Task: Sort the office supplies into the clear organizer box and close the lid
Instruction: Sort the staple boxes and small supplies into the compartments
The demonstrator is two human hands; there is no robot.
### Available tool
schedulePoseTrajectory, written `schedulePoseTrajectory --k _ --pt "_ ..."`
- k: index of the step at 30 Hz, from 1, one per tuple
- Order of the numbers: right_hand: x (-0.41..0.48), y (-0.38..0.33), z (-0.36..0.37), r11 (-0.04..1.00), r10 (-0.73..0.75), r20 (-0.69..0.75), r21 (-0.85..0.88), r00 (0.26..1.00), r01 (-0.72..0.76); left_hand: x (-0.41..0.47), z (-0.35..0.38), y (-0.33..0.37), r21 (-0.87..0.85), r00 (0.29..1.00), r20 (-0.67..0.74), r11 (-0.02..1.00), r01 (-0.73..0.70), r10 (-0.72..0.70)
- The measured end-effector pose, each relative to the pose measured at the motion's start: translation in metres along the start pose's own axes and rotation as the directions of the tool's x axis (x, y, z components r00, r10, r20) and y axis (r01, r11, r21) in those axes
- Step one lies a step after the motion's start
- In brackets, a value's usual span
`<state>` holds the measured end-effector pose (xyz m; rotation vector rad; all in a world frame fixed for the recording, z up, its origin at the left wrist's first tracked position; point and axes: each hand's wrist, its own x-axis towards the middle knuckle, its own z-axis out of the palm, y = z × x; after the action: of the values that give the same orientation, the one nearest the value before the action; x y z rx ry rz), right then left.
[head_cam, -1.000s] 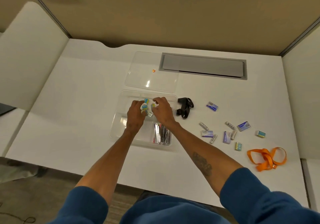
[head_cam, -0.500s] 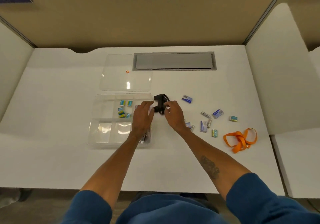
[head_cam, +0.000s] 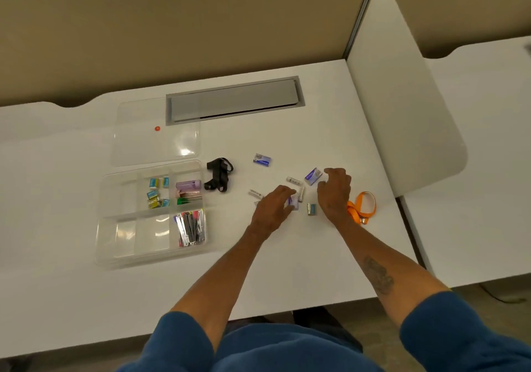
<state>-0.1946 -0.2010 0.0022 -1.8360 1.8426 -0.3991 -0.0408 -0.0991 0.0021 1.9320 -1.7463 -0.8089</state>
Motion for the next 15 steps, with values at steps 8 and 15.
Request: schedulePoseTrajectory --k 8,15 --pt "0.009 0.039 -0.014 0.987 -0.099 0.182 -0.11 0.978 0.12 0.023 0.045 0.034 0.138 0.979 0.203 0.99 -0.004 -0.024" --pt "0.015 0.049 -0.016 0.957 -0.181 0.206 -0.191 0.962 0.221 0.031 0.062 0.037 0.166 0.974 0.218 0.986 0.019 -0.055"
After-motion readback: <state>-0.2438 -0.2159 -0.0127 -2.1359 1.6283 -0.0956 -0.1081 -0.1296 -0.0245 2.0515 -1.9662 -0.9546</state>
